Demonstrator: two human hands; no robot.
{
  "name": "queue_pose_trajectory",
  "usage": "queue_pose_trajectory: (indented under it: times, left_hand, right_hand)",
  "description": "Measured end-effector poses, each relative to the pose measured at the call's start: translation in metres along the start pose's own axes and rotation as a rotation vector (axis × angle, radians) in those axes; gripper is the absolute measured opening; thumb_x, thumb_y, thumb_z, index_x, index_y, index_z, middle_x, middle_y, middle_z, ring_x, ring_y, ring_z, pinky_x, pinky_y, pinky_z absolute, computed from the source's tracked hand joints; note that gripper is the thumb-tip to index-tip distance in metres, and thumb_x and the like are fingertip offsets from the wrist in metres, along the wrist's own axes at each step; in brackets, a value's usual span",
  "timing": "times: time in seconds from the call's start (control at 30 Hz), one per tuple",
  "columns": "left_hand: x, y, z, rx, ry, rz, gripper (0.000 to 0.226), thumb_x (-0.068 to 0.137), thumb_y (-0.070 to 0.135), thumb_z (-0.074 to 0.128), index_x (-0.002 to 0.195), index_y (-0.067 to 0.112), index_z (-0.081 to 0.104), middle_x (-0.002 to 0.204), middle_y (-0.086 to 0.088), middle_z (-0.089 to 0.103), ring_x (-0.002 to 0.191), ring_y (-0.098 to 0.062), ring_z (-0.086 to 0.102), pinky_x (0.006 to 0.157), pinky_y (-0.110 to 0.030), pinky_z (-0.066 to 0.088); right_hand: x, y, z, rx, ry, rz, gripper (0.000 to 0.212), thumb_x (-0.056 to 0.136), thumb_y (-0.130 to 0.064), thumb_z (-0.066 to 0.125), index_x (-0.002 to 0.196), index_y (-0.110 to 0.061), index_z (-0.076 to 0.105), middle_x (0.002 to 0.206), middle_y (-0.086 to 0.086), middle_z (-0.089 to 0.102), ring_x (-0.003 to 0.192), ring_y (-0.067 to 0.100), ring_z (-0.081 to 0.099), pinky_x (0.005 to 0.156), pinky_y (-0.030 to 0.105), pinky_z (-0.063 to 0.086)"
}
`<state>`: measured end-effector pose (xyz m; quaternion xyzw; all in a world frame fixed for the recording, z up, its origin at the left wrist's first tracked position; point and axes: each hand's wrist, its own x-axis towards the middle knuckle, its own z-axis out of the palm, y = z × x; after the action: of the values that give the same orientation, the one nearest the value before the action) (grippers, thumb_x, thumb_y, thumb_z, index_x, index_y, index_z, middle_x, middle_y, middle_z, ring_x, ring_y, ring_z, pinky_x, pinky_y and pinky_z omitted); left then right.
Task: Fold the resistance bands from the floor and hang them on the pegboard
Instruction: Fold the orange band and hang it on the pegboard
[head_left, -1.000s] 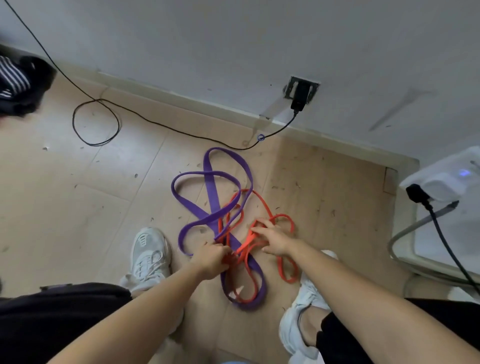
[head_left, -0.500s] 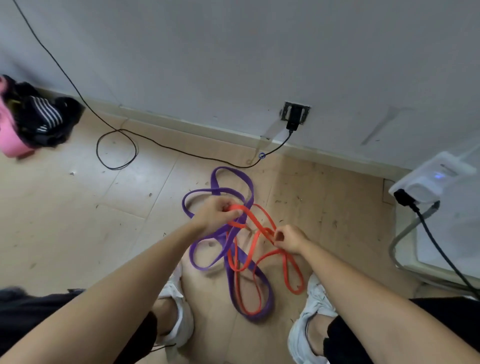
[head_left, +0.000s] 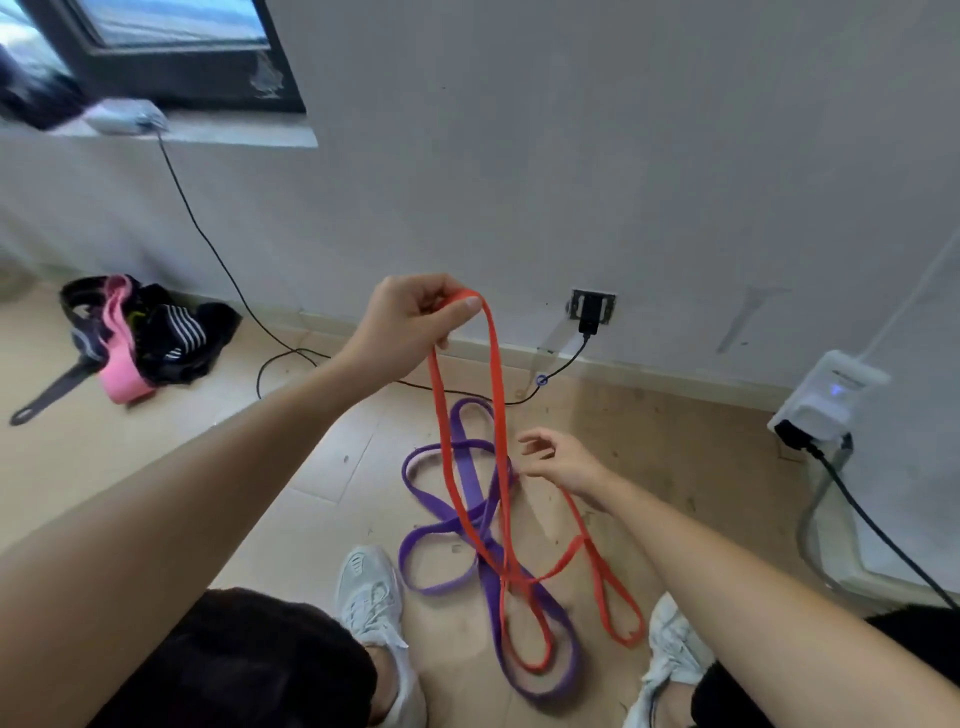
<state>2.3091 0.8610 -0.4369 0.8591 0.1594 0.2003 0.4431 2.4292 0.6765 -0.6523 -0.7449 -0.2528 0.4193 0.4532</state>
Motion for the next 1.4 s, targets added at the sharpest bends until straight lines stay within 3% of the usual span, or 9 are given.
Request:
queue_pose_trajectory:
  times: [0.2,0.3,0.4,0.5,0.73,0.9,1.0,1.23,1.4]
  left_hand:
    - [0.008,0.019,-0.026,-0.031,0.211,0.050,0.022,0.096,0.017,0.071,0.093,-0.004,0.073,0.061,-0.011,0.055,0.045,-0.004,0.054,0.051,-0.017,0.044]
    - [0.008,0.013,-0.035,-0.053,0.297,0.029,0.028,0.095,0.022,0.071,0.093,-0.006,0.073,0.061,-0.012,0.055,0.044,-0.004,0.054,0.053,-0.022,0.046]
    - [0.007,0.001,-0.044,-0.079,0.364,-0.021,0.028,0.096,0.027,0.070,0.095,0.000,0.075,0.065,-0.011,0.059,0.047,-0.007,0.055,0.056,-0.026,0.049]
    - [0.008,-0.014,-0.055,-0.077,0.410,-0.078,0.023,0.095,0.031,0.070,0.094,0.009,0.075,0.062,0.002,0.059,0.050,-0.007,0.056,0.056,-0.024,0.050]
    - [0.012,-0.045,-0.071,-0.060,0.450,-0.201,0.029,0.094,0.035,0.070,0.101,0.008,0.075,0.066,-0.002,0.061,0.052,-0.009,0.059,0.060,-0.024,0.053]
    - [0.012,-0.063,-0.074,-0.038,0.373,-0.277,0.025,0.095,0.033,0.070,0.100,0.009,0.072,0.072,-0.003,0.063,0.060,-0.013,0.063,0.065,-0.027,0.053]
    - [0.012,-0.068,-0.074,-0.033,0.356,-0.293,0.023,0.096,0.032,0.070,0.097,0.009,0.072,0.073,-0.004,0.064,0.062,-0.016,0.063,0.067,-0.030,0.055]
    - [0.009,-0.088,-0.065,0.157,0.178,-0.363,0.018,0.092,0.034,0.073,0.087,0.017,0.073,0.077,-0.004,0.075,0.073,-0.020,0.074,0.079,-0.046,0.064]
    - [0.004,-0.087,-0.050,0.521,-0.071,-0.361,0.028,0.093,0.046,0.068,0.099,0.019,0.075,0.084,0.001,0.075,0.078,-0.019,0.071,0.073,-0.040,0.062]
  right_hand:
    - [-0.017,-0.022,0.026,-0.010,-0.340,0.061,0.040,0.083,0.009,0.048,0.113,-0.009,0.068,0.107,0.011,0.072,0.102,0.021,0.069,0.077,0.022,0.052]
    - [-0.024,-0.008,0.036,-0.033,-0.259,0.058,0.023,0.084,0.006,0.059,0.101,-0.002,0.071,0.092,0.008,0.073,0.084,0.016,0.069,0.066,0.018,0.050]
    - [-0.028,0.013,0.040,-0.036,-0.120,0.080,0.003,0.084,-0.012,0.074,0.082,-0.014,0.073,0.078,-0.001,0.071,0.074,0.013,0.067,0.067,0.024,0.052]
    - [-0.032,0.029,0.039,-0.016,0.012,0.091,0.024,0.087,-0.015,0.075,0.065,-0.022,0.067,0.068,-0.007,0.064,0.067,0.009,0.061,0.064,0.024,0.049]
    - [-0.036,0.044,0.035,0.100,0.172,0.136,0.012,0.086,-0.008,0.075,0.084,-0.010,0.064,0.073,0.008,0.072,0.066,0.016,0.068,0.063,0.027,0.054]
    - [-0.032,0.020,0.025,0.193,0.111,0.139,0.011,0.094,-0.007,0.066,0.084,-0.007,0.069,0.080,0.013,0.075,0.074,0.021,0.070,0.073,0.033,0.059]
    - [-0.032,-0.010,0.012,0.215,0.110,0.129,0.012,0.098,-0.006,0.058,0.088,-0.004,0.064,0.076,0.012,0.069,0.063,0.015,0.066,0.057,0.019,0.053]
    - [-0.031,-0.104,-0.036,-0.116,0.143,-0.135,0.011,0.093,-0.011,0.067,0.101,-0.004,0.067,0.076,0.002,0.063,0.065,0.011,0.059,0.060,0.020,0.052]
    - [-0.032,-0.164,-0.067,-0.261,0.184,-0.281,0.016,0.096,-0.015,0.064,0.090,-0.002,0.069,0.064,0.004,0.061,0.053,0.011,0.056,0.056,0.026,0.049]
